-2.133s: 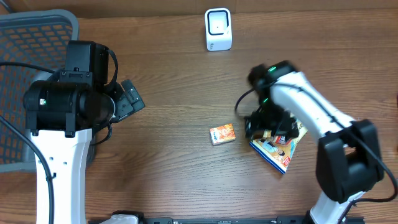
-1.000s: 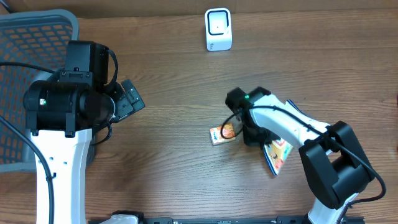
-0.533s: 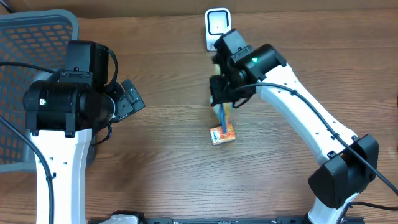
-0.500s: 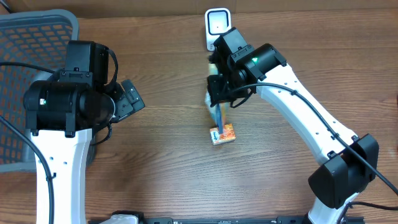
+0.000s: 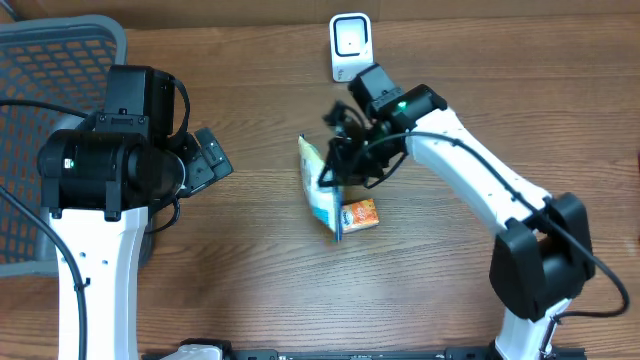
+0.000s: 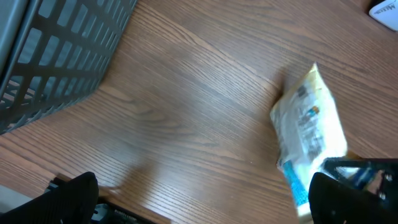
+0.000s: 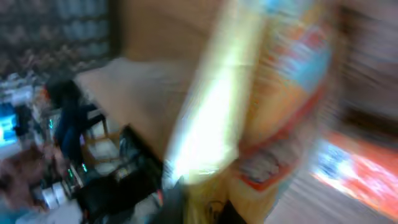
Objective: Scan the item barcode
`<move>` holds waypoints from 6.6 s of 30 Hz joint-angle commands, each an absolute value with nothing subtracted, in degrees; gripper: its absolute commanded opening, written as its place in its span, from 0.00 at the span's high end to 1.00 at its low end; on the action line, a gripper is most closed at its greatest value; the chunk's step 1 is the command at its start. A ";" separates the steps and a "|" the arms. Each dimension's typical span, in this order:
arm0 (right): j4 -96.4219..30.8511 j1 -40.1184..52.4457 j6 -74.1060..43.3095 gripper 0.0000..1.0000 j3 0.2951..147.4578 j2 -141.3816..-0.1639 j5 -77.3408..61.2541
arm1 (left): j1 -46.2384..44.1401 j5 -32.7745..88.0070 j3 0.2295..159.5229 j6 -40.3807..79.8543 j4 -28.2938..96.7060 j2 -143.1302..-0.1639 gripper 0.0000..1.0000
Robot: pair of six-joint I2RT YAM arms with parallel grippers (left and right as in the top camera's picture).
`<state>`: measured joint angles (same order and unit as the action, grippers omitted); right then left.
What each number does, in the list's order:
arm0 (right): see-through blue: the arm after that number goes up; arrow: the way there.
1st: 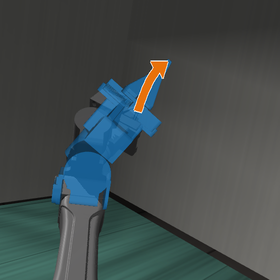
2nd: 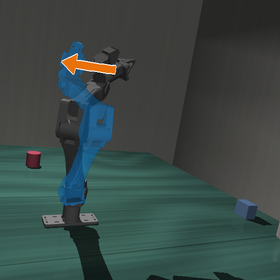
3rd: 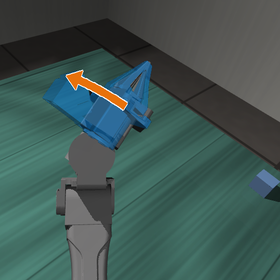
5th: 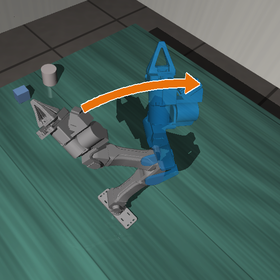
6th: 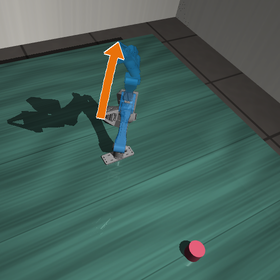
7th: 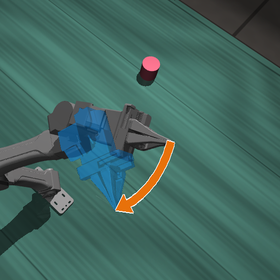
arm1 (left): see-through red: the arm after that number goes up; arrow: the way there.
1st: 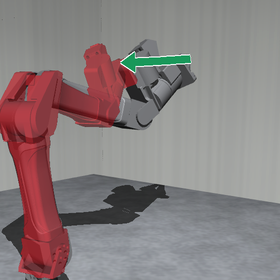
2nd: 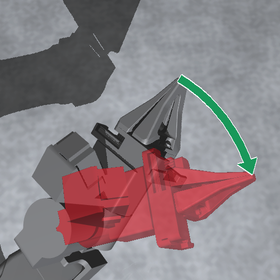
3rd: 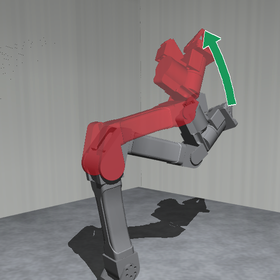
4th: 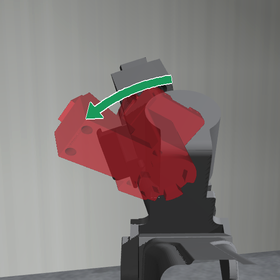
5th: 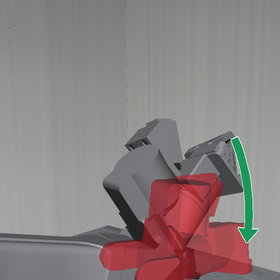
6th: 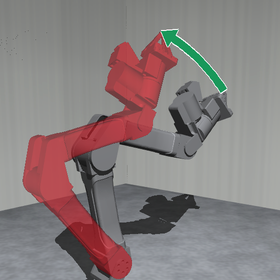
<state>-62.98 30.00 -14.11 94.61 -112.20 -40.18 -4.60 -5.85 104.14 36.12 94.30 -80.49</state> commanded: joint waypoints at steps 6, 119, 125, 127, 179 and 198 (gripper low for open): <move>-68.23 18.09 -17.78 0.55 93.89 -112.51 -12.84 | -4.29 -6.57 103.92 37.30 94.26 -80.58 0.00; -16.38 15.99 -38.19 0.96 117.38 -128.01 -46.81 | -4.29 -6.57 103.92 37.30 94.26 -80.58 0.00; -22.37 15.66 -40.27 0.96 117.38 -130.56 -51.00 | -4.29 -6.57 103.92 37.30 94.26 -80.58 0.01; -26.06 15.25 -40.27 0.96 117.40 -130.50 -52.34 | -4.29 -6.57 103.92 37.30 94.26 -80.58 0.00; -79.42 10.61 3.46 0.33 118.52 -129.36 -4.32 | -4.29 -6.57 103.92 37.30 94.26 -80.58 0.00; -66.65 15.66 -0.89 0.76 106.24 -131.07 5.54 | -4.29 -6.57 103.92 37.30 94.26 -80.58 0.00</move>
